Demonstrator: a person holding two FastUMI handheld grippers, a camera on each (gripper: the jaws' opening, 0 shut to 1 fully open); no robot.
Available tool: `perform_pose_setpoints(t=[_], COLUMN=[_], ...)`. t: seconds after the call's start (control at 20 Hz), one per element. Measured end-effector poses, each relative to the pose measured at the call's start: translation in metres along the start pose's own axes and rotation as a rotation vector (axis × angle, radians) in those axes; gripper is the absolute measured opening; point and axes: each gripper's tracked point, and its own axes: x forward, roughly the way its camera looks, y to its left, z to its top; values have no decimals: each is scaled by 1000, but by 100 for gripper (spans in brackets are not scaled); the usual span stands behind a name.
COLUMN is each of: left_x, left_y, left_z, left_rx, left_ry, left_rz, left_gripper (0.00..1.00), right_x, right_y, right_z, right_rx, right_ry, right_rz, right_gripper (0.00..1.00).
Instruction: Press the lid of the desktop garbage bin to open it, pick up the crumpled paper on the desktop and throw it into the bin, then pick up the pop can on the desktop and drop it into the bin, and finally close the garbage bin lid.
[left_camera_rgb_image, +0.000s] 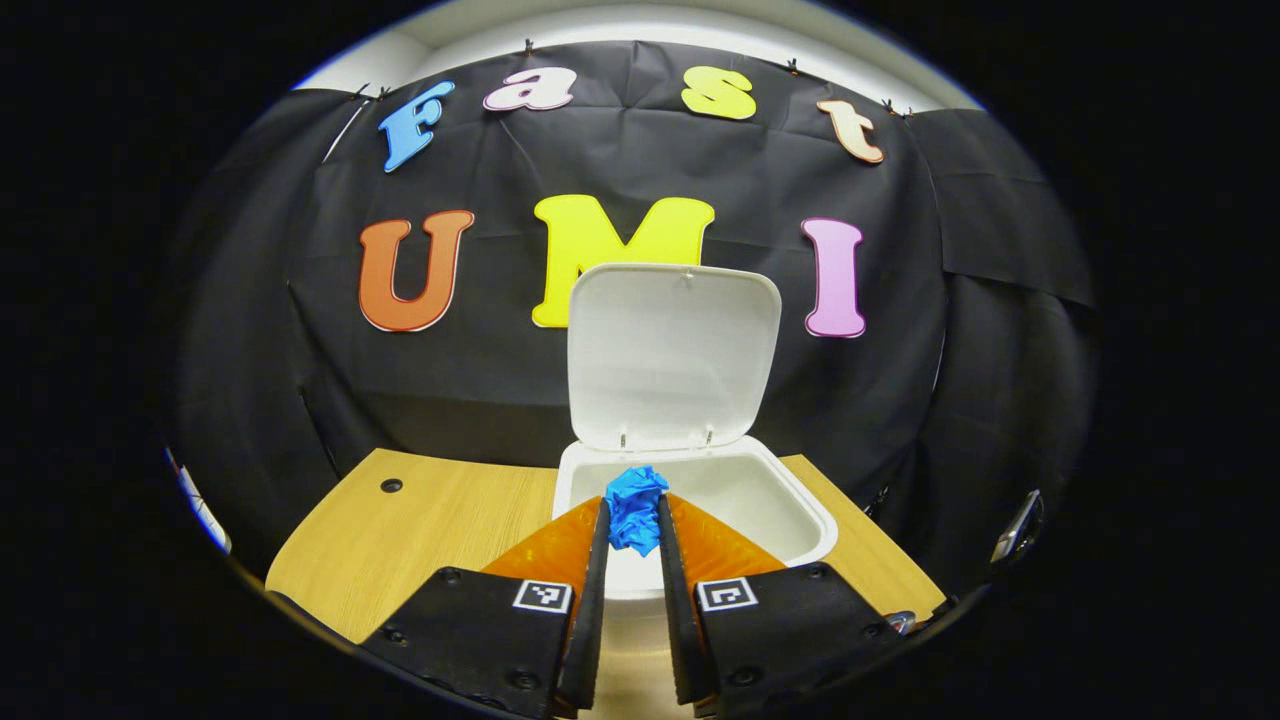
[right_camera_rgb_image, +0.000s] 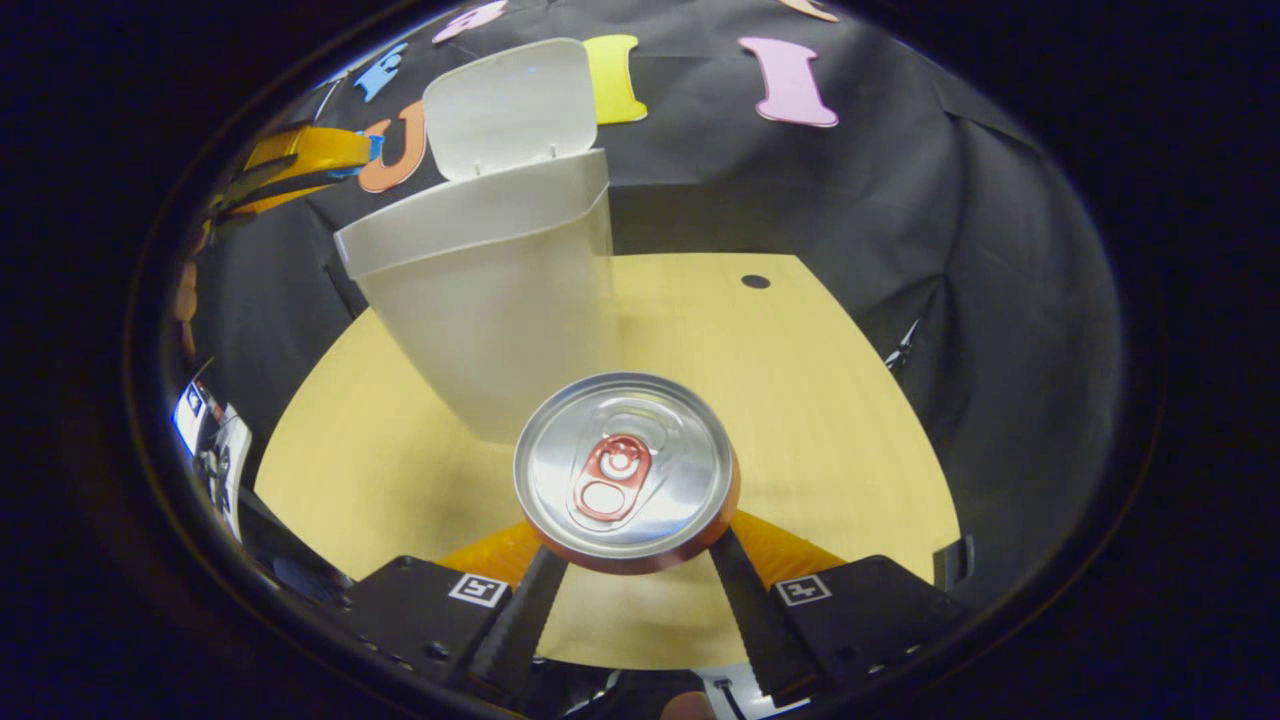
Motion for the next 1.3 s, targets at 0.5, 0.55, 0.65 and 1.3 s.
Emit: perform_pose_setpoints(t=[0.5, 0.55, 0.65, 1.3], left_x=[41, 43, 45, 20], left_y=[-13, -13, -11, 19], left_z=[-13, -16, -16, -8], left_rx=[-37, -30, -19, -24], left_ry=[57, 67, 70, 34], left_rz=[19, 22, 34, 80], left_gripper=[37, 43, 53, 100], right_x=[-13, -13, -12, -22], right_y=[-30, -31, -31, -18], right_z=[19, 18, 20, 74], right_rx=[41, 52, 63, 11], right_ry=[-5, -1, 2, -42], right_rz=[-24, -22, -18, -21], right_gripper=[81, 81, 81, 81])
